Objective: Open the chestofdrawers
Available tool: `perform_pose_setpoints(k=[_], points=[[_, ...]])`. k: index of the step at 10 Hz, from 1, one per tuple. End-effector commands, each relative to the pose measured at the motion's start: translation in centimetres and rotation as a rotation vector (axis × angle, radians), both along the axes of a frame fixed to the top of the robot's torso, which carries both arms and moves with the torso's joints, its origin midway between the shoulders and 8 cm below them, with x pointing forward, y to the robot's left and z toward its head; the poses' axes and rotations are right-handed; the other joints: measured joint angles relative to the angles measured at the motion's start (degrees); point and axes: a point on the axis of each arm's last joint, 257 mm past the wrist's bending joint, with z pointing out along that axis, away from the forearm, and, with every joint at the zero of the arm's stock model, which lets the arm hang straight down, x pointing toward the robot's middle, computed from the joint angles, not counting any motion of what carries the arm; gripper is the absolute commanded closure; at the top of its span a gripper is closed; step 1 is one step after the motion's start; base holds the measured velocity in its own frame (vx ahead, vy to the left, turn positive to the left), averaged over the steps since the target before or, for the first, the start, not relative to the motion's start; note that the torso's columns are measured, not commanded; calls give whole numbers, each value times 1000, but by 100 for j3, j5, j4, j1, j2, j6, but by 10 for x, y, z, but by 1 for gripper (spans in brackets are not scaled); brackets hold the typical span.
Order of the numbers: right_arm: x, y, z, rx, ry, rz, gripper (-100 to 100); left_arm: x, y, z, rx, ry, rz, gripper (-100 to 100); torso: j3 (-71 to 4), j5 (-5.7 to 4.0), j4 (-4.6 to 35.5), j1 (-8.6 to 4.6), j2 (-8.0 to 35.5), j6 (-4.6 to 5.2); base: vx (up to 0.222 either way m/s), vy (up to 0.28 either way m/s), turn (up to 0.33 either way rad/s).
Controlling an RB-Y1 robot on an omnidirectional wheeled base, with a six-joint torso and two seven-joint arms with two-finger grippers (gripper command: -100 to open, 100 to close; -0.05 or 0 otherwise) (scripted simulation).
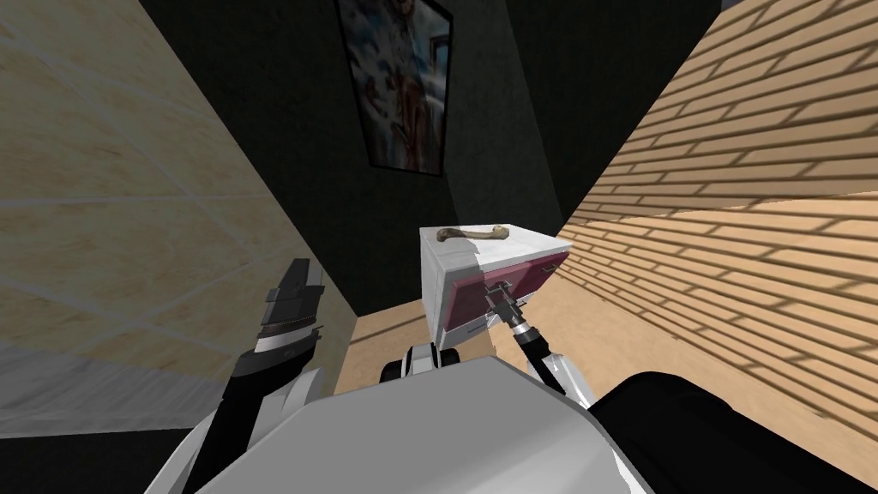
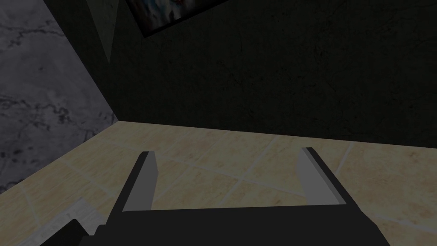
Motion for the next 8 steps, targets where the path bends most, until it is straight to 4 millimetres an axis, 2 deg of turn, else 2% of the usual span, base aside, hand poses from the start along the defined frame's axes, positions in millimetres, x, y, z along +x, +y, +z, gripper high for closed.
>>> perform_pose_setpoints(k=[1, 6, 7, 8], points=[[0, -1, 1, 2, 0, -1, 100, 0, 0, 0, 0, 0, 0, 0, 3, -1, 1, -6, 6, 0, 0, 0, 0], [-5, -1, 3, 0, 6, 12, 100, 0, 0, 0, 0, 0, 0, 0, -18, 0, -9, 0, -28, -1, -155, -25, -33], [-3, 1, 0, 3, 4, 9, -100, 0, 0, 0, 0, 0, 0, 0, -40, 1, -18, 4, -67, -3, 57, 18, 39], [-2, 2, -1, 4, 3, 8, -100, 0, 0, 0, 0, 0, 0, 0, -66, 2, -30, 10, -107, -4, 140, 28, 36]])
